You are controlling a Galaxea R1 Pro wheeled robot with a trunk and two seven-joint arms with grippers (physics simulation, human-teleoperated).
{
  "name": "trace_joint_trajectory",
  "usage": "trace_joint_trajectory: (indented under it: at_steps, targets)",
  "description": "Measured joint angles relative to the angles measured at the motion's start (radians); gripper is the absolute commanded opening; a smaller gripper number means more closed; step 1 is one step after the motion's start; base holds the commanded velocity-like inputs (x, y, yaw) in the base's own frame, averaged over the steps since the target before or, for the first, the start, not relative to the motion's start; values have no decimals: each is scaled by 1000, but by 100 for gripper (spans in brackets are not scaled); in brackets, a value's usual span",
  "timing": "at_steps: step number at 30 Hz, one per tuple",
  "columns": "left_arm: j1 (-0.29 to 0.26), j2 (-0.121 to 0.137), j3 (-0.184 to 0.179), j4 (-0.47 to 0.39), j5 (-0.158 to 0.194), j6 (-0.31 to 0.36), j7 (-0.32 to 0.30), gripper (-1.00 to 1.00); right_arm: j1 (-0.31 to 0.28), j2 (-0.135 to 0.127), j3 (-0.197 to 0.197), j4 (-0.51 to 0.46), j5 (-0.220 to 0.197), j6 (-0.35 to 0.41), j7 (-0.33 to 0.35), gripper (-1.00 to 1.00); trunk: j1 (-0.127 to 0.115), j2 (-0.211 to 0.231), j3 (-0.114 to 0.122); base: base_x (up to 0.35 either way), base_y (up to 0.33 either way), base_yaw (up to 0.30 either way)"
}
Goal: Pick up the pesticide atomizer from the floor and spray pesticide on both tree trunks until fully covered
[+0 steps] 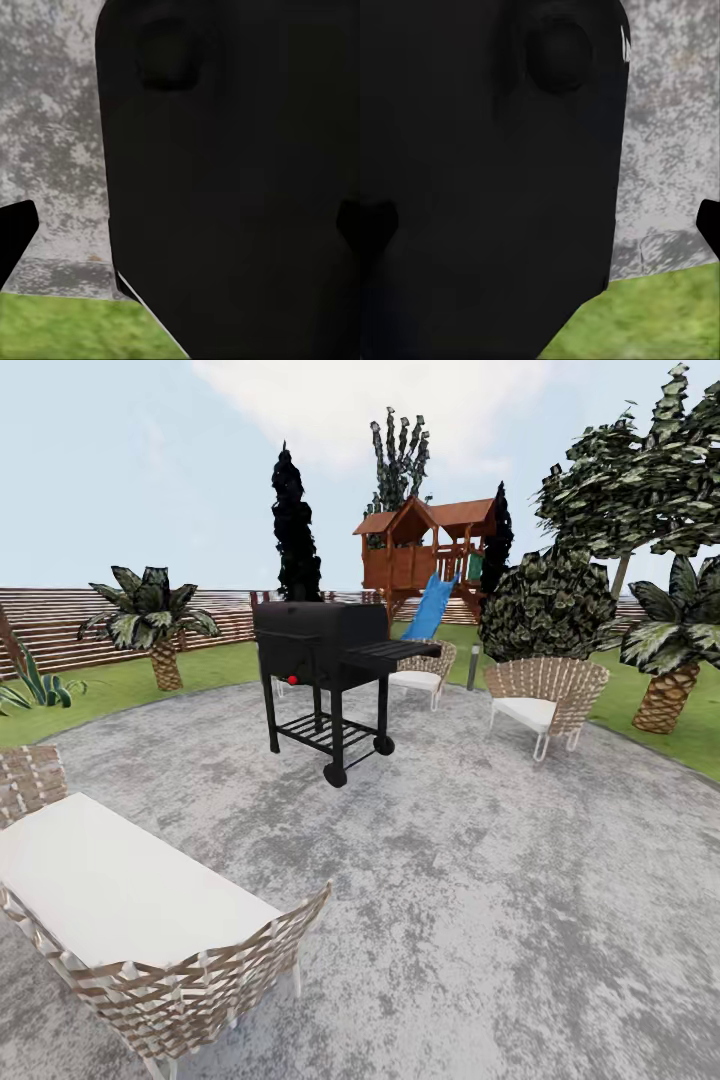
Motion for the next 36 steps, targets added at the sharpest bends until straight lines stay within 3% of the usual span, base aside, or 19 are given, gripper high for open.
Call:
trace_joint_trajectory:
  at_steps: [5, 11, 17, 21, 26, 31, 32, 33, 34, 35, 36]
  targets:
    - [4, -2, 2, 4, 3, -25, 1, 100, -3, 28, 1, -29, 3, -22, -2, 100, 0, 0, 0, 0, 0, 0]
    - [7, -1, -1, 0, 1, -9, 1, 100, -3, 34, 1, -34, 0, -41, -3, 100, 0, 0, 0, 0, 0, 0]
    - [1, 2, -3, -33, 1, -42, 1, 100, -3, 24, 1, -64, 2, -74, -4, 100, 0, 0, 0, 0, 0, 0]
    - [-3, 9, -3, -57, -1, -63, 5, 100, -3, 2, 0, -86, 2, -97, -4, 100, 0, 0, 0, 0, 0, 0]
    - [-31, 15, -2, -86, -2, -91, 12, 100, -9, -26, -3, -115, 1, -124, -5, 100, 0, 0, 1, 0, 0, 0]
    - [-60, 17, -2, -114, -2, -119, 13, 100, -21, -33, -7, -144, 0, -152, -5, 100, 0, 0, 1, 0, 0, 0]
    - [-82, 17, -2, -176, -1, -301, 13, 100, -25, -33, -6, -188, 0, -278, -5, 100, 0, 0, 0, 0, 0, 0]
    - [-193, 17, -1, -197, -1, -309, 13, 100, -27, -33, -6, -332, 1, -289, -5, 100, 0, 0, 1, 0, 0, 0]
    - [-251, 17, -1, -197, -1, -310, 13, 100, -28, -33, -6, -534, 1, -293, -4, 100, 0, 0, 1, 0, 0, 0]
    - [-230, 18, 0, -196, 0, -315, 13, 100, -30, -32, -4, -686, 3, -298, -4, 100, 0, 0, 1, 0, 0, 0]
    - [-214, 19, 1, -195, 1, -323, 13, 100, -30, -32, -3, -659, 3, -301, -2, 100, 0, 0, 0, 0, 0, 0]
